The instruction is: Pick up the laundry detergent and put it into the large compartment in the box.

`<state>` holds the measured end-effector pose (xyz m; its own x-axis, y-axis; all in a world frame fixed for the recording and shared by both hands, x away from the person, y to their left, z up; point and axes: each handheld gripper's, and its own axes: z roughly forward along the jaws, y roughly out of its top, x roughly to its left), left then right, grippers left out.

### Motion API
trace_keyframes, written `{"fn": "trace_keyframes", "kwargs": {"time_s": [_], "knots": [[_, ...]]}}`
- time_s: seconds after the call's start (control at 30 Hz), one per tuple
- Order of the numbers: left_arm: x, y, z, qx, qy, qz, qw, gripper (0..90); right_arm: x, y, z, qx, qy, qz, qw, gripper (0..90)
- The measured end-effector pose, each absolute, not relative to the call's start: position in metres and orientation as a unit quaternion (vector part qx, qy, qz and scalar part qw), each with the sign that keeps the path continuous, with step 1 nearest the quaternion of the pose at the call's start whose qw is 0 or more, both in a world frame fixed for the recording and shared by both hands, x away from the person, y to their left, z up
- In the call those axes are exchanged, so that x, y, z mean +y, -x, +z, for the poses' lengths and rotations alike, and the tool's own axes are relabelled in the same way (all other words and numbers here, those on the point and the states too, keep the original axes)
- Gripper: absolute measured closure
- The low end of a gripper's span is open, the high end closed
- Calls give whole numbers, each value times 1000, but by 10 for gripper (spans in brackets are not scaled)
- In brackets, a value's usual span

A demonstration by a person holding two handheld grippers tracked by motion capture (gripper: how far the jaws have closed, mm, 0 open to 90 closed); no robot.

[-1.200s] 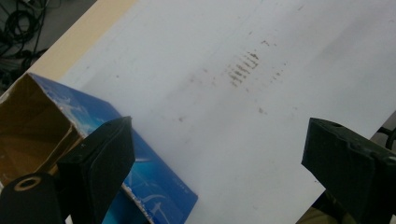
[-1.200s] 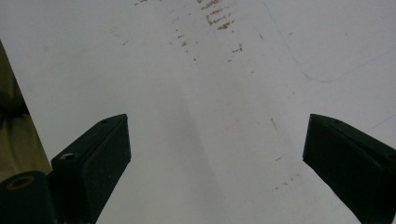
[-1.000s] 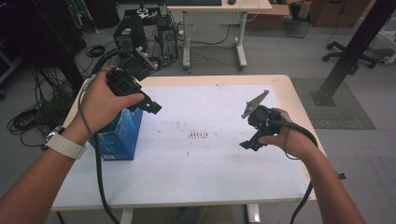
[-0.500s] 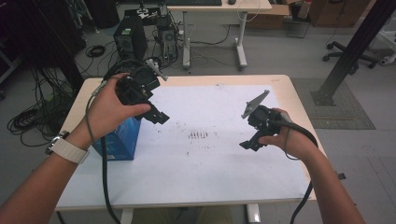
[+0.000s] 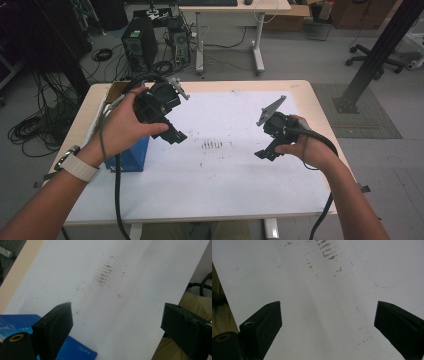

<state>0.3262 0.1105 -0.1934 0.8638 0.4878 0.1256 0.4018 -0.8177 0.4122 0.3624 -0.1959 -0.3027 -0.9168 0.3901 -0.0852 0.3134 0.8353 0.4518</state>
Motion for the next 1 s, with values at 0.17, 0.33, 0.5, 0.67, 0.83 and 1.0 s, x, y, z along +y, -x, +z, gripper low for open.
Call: {"fn": "trace_keyframes", "kwargs": {"time_s": [0.17,0.33,0.5,0.67,0.83,1.0], "knots": [[107,-326,-200,229,-950,102,187,101,-196,-362,-303,954,-183,219,88,78],[104,-326,-209,227,-952,98,181,101,-198,-362,-303,953,-186,221,89,78],[103,-326,-216,225,-953,90,183,98,-199,-363,-304,953,-187,219,89,78],[103,-326,-218,221,-954,89,182,94,-199,-363,-305,953,-188,219,87,78],[104,-326,-217,224,-952,91,186,92,-198,-363,-305,954,-187,219,86,78],[105,-327,-217,228,-951,92,189,92,-197,-364,-306,954,-184,220,86,78]]}}
